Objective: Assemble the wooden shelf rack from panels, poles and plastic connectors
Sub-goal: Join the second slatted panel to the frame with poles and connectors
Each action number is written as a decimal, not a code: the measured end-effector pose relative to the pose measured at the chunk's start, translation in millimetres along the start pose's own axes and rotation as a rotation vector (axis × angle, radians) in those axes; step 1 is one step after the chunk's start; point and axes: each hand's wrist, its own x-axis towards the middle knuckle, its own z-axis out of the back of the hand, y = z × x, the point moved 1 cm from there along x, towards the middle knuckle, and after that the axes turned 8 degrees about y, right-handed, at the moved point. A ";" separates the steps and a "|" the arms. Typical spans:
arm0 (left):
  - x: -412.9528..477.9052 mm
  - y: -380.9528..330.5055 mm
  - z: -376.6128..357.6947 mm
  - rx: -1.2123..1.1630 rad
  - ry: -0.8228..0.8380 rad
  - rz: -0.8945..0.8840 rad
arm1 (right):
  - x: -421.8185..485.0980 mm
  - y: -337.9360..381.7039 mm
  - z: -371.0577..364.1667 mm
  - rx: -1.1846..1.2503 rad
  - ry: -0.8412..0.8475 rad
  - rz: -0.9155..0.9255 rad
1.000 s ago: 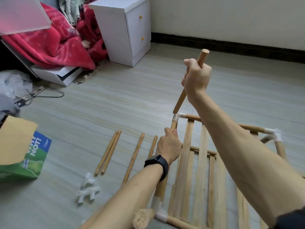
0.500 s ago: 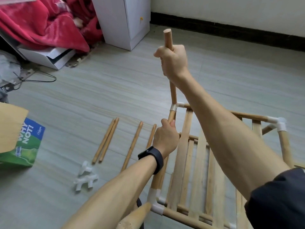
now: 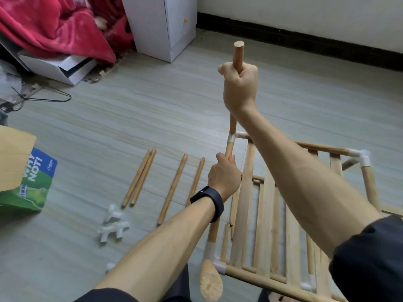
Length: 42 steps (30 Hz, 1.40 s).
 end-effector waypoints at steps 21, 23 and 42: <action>-56.3 21.6 17.4 -0.258 0.447 0.076 | -88.1 -46.8 62.6 -0.961 0.252 -0.617; -45.9 18.2 14.3 -0.289 0.446 0.047 | -117.9 -66.6 63.2 -1.012 0.387 -0.663; 64.3 227.9 132.7 0.672 0.014 0.519 | -127.7 -82.2 60.7 -1.055 0.383 -0.532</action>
